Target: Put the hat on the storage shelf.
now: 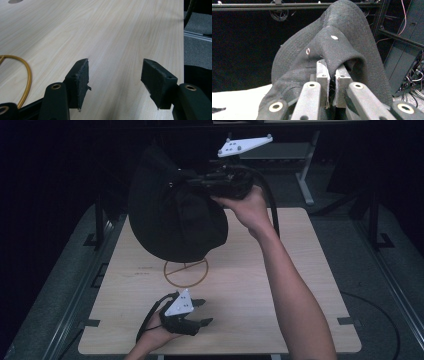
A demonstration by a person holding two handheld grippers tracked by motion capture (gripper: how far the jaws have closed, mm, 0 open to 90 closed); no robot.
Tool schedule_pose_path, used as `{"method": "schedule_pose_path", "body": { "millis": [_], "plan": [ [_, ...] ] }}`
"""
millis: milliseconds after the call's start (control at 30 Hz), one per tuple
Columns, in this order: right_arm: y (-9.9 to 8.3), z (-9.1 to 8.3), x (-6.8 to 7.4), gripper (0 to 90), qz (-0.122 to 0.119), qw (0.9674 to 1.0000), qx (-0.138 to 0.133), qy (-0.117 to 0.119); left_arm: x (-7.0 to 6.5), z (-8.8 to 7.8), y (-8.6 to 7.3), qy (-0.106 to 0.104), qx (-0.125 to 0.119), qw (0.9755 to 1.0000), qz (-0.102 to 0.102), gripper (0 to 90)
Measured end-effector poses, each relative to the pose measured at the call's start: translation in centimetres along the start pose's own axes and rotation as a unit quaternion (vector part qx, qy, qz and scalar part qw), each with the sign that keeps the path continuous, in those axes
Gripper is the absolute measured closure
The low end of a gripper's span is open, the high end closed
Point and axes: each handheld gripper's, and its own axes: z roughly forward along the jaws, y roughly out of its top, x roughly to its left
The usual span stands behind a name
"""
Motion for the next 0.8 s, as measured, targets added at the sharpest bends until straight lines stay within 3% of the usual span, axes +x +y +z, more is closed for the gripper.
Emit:
{"method": "schedule_pose_path", "body": {
  "millis": [467,800],
  "plan": [
    [0.3,5.2,-1.0,84.6,0.018,0.9989,0.042,0.000,-0.3,0.0,0.2,-0.008,-0.005,1.0000,-0.002,38.4],
    [-0.4,9.6,-1.2,84.2,0.033,0.9947,0.096,-0.009,-0.5,0.2,0.3,-0.009,-0.003,0.9999,0.006,38.3]
  ]
}}
